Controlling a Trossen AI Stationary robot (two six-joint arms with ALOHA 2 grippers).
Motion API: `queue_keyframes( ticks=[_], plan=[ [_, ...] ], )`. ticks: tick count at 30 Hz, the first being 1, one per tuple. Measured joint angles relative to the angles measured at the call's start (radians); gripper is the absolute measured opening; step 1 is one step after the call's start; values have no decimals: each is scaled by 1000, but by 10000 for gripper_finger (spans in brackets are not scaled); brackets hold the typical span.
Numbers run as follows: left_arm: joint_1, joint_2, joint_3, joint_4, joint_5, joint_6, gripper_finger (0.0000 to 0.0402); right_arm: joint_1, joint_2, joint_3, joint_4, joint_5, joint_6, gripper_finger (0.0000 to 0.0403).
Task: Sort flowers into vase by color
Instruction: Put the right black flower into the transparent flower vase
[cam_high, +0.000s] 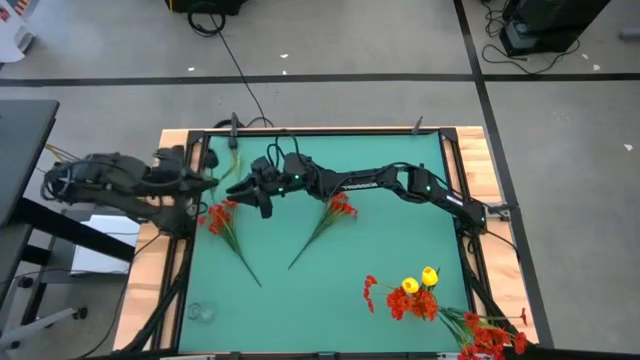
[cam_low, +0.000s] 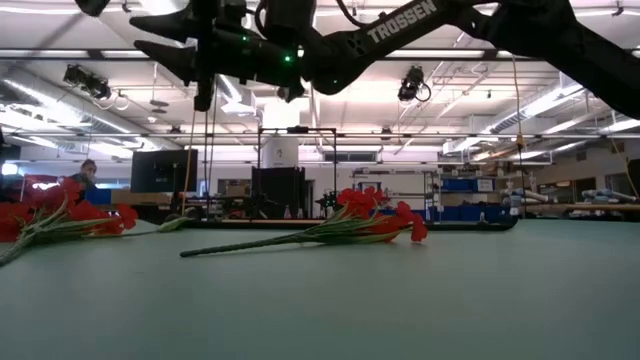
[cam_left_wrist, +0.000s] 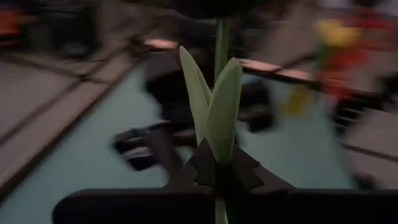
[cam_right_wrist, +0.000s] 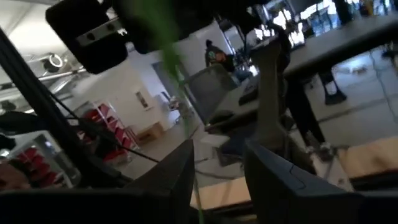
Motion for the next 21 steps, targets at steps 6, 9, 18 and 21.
queue_keyframes(
  ticks=[6, 9, 18, 21],
  plan=[
    [-40, -70, 0, 24, 347, -32, 8, 4, -71, 0, -41, 22, 5, 139],
    [-47, -78, 1, 63, 492, -102, 8, 6, -129, 0, -91, 36, -64, 138],
    [-47, -77, 1, 182, 655, 184, 8, 65, -409, 1, -473, 485, -478, 130],
    [-47, -79, 1, 181, 718, 241, 8, 97, -470, 1, -528, 685, -500, 130]
  ],
)
